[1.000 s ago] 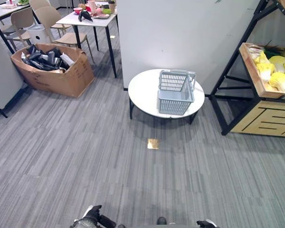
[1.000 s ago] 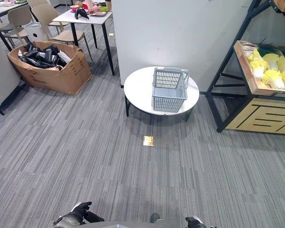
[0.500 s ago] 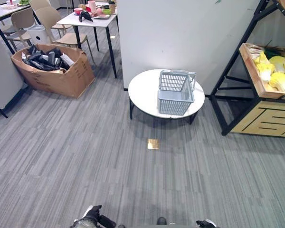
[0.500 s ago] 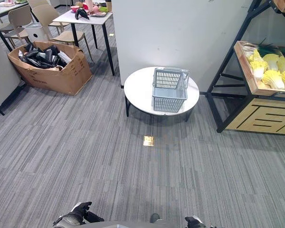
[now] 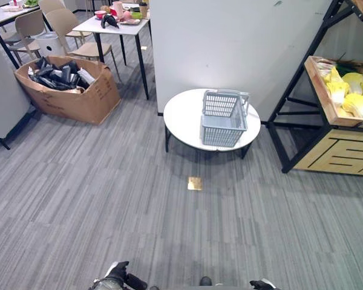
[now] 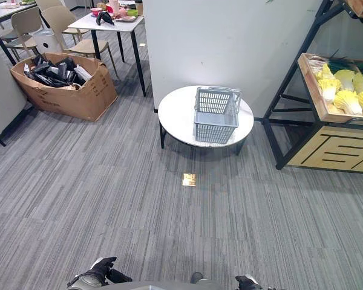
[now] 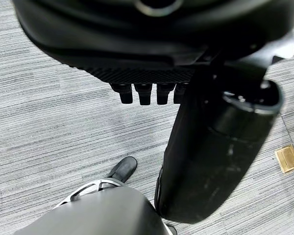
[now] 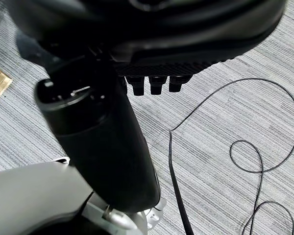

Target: Get the vegetables into the basket

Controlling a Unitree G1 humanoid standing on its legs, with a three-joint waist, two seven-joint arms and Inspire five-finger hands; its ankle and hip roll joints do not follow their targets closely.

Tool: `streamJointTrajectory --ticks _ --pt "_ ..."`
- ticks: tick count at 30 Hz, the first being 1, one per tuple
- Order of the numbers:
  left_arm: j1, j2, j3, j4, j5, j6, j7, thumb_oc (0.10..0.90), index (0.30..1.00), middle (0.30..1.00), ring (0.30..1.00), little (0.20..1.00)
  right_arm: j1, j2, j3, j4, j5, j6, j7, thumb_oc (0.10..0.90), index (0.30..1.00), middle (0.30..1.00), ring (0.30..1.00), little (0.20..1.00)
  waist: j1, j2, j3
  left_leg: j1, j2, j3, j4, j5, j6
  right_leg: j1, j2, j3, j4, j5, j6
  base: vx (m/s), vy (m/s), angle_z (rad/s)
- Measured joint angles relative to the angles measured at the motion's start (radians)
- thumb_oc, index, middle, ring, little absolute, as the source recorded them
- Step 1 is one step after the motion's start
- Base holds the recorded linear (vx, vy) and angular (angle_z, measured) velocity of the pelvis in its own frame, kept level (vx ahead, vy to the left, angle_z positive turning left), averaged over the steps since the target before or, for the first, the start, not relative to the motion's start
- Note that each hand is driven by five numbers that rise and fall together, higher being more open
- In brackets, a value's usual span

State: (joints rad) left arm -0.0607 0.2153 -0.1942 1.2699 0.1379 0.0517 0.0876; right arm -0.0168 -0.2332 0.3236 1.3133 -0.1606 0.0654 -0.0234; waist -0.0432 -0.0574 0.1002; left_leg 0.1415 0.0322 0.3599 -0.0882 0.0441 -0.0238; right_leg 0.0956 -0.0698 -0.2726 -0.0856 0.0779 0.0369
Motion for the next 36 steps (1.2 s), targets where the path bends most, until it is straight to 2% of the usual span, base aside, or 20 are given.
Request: streamJointTrajectory --ticks 18,31,36 --pt "-0.010 0.007 0.000 -0.012 -0.002 0.007 -0.001 0.900 1.000 1.000 1.000 1.000 -0.010 -0.001 -0.001 -0.005 0.001 0.009 0.003 0.900 1.000 1.000 1.000 1.000 0.002 -0.007 0.011 -0.030 -0.004 -0.005 -0.005 0.000 0.001 -0.029 -0.004 -0.002 0.000 0.002 0.002 0.02 0.038 0.01" --pt "-0.011 -0.001 -0.001 -0.060 -0.023 0.007 -0.002 0.900 1.000 1.000 1.000 1.000 -0.018 -0.024 -0.006 -0.006 0.006 0.010 0.005 0.900 1.000 1.000 1.000 1.000 0.002 0.024 0.057 -0.064 -0.016 -0.005 -0.006 -0.001 0.012 -0.067 -0.016 -0.001 0.009 0.012 0.012 0.01 0.054 0.00" --pt "-0.031 0.002 -0.001 -0.064 -0.043 0.008 -0.002 0.900 1.000 1.000 1.000 1.000 -0.055 -0.026 -0.015 -0.007 0.020 0.010 0.005 0.900 1.000 1.000 1.000 1.000 0.002 0.028 0.084 -0.089 -0.009 0.016 -0.006 0.007 0.031 -0.143 -0.020 0.026 0.090 0.022 0.027 -0.01 0.085 -0.13"
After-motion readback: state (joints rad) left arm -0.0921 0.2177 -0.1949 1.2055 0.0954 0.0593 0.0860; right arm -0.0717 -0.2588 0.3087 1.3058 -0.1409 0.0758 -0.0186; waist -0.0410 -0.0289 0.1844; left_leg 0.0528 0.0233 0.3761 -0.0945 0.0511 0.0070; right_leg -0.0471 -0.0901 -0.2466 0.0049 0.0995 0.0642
